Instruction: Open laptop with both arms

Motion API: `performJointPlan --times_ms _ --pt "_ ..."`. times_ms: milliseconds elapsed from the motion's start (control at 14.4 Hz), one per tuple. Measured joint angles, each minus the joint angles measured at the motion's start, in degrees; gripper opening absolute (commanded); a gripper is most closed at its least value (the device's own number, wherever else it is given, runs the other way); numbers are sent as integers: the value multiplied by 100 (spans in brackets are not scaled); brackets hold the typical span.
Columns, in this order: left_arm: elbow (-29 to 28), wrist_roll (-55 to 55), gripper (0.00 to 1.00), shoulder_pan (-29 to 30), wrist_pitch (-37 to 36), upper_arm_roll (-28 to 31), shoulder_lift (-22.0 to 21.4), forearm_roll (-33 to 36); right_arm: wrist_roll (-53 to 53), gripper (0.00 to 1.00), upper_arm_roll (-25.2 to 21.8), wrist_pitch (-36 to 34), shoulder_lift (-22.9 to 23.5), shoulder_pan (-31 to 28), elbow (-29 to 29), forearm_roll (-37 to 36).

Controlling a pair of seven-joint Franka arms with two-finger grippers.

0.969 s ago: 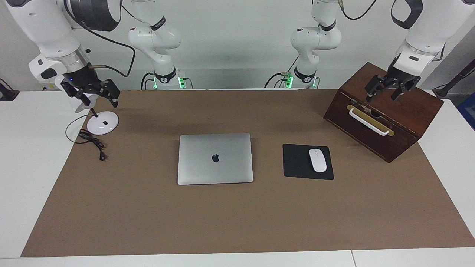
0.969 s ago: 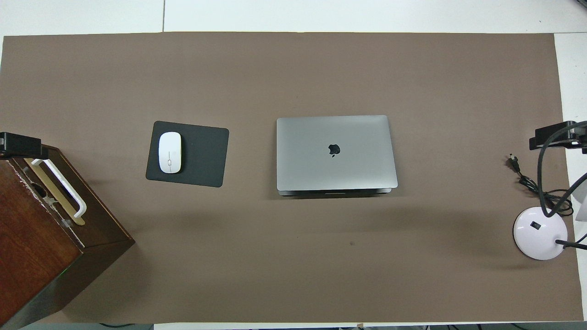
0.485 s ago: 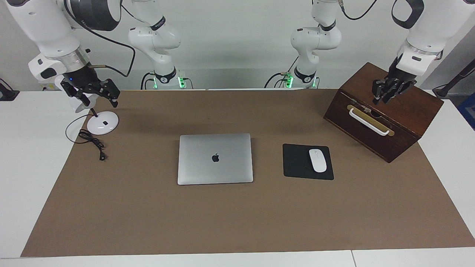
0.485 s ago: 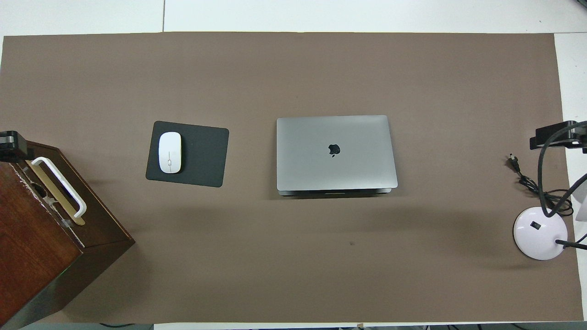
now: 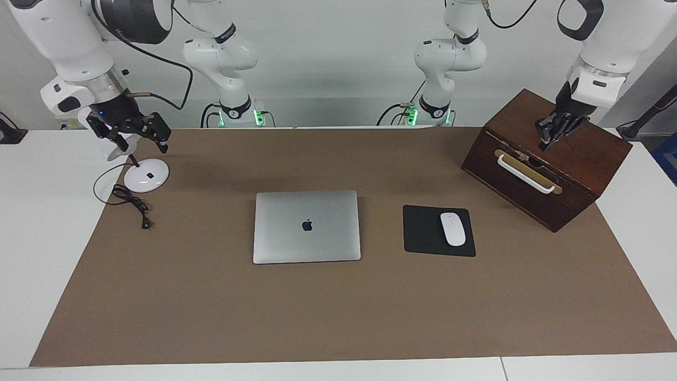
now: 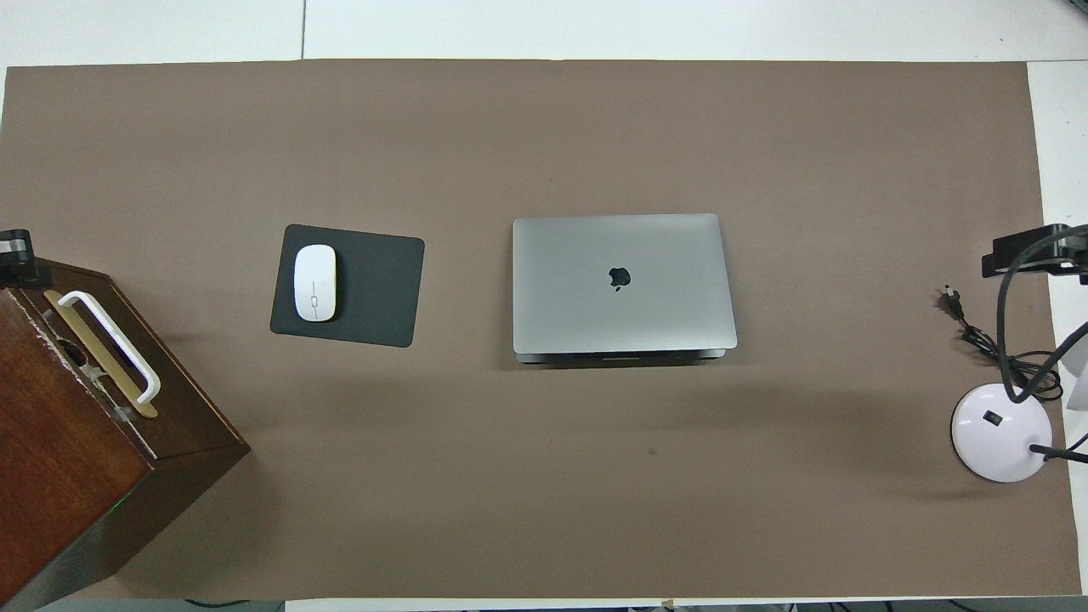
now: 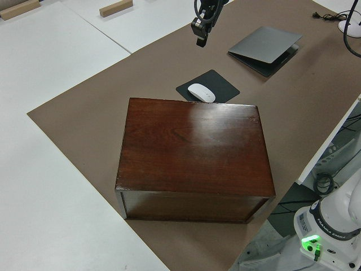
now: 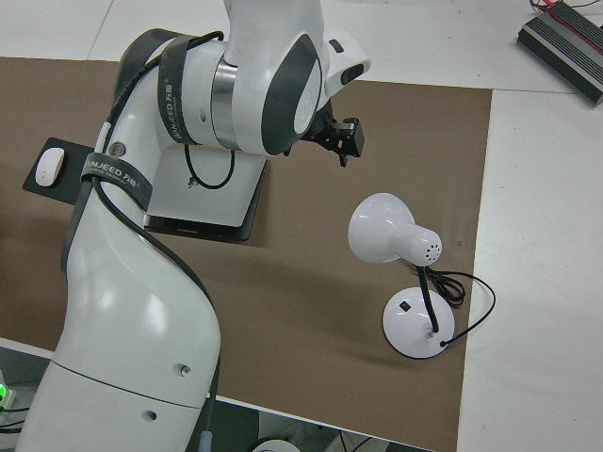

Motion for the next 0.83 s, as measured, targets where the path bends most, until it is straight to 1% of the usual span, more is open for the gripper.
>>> performJointPlan --times_ms 138,346,485,692,831 --pt "0 -3 0 2 110 26 0 -107 -48 100 0 0 0 0 0 0" --pt "-3 -6 0 87 425 72 1 -457 -289 100 -6 0 0 -1 0 0" --pt "-12 17 0 121 656 73 3 -523 -339 100 -8 0 0 -1 0 0" --pt "-48 368 0 120 898 48 24 -531 -344 100 -8 0 0 -1 0 0" --pt "-172 872 0 120 980 47 22 -533 -344 100 -8 0 0 -1 0 0"
